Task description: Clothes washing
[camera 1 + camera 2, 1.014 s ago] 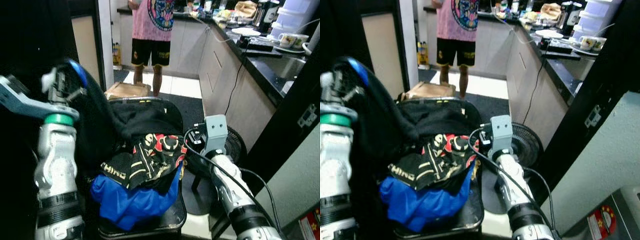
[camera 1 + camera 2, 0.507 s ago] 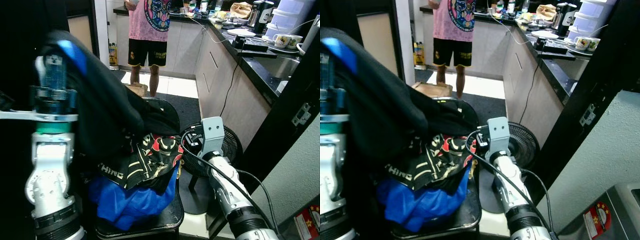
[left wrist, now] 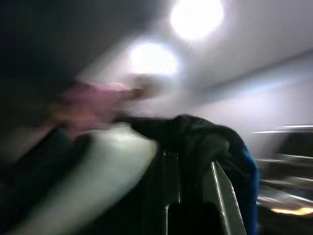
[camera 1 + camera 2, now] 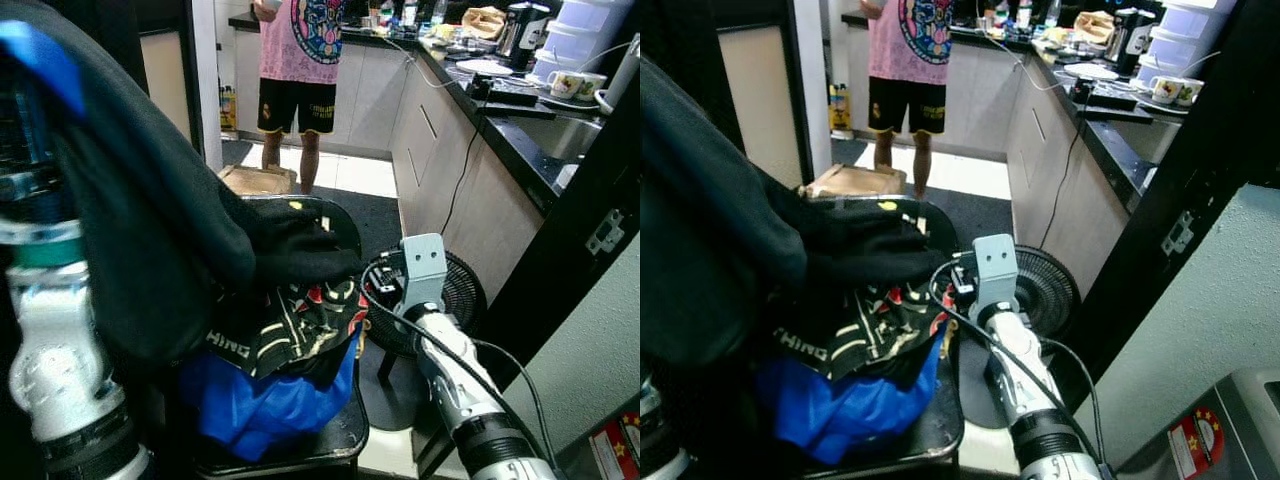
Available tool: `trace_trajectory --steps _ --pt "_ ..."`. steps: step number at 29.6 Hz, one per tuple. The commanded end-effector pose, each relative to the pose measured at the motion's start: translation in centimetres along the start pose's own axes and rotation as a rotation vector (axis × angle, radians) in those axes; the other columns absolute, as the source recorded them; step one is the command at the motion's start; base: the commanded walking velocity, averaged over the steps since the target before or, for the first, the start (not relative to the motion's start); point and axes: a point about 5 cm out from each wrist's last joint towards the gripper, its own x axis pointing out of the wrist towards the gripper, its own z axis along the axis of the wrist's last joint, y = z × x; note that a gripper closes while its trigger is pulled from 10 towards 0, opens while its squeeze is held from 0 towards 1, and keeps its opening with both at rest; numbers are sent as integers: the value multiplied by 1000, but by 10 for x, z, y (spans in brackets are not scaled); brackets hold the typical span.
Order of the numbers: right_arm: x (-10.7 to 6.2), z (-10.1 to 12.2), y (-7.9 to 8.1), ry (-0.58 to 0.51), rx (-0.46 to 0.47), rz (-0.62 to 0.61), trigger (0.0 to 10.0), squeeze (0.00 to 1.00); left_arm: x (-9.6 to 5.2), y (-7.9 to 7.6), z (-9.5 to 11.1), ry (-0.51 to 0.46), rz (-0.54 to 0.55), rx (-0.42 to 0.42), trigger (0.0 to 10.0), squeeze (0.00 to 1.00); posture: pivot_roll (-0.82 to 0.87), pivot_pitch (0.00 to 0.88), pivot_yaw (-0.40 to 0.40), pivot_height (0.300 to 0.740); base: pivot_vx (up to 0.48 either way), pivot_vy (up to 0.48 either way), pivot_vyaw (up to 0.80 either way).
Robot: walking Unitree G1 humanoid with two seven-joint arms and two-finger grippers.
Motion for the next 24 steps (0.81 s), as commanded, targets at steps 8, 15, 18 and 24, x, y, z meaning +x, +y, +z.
trace_trajectory --steps 8,15,18,24 --pt "-4 -5 -8 22 1 -22 10000 0 -4 -17 21 -137 -152 -263 0 0 -18 22 -42 740 0 0 0" --pt "-5 -6 -8 22 2 -24 10000 0 -24 -64 53 -220 -626 -712 0 0 -19 17 -43 740 0 0 0" --pt "-5 -6 -7 22 0 -19 10000 0 -40 -85 70 -230 -899 -826 0 0 -15 14 -46 740 0 0 0" --pt "-4 -6 -5 23 -2 -10 10000 0 -50 -85 52 -34 -915 -721 0 0 -11 11 -51 740 0 0 0"
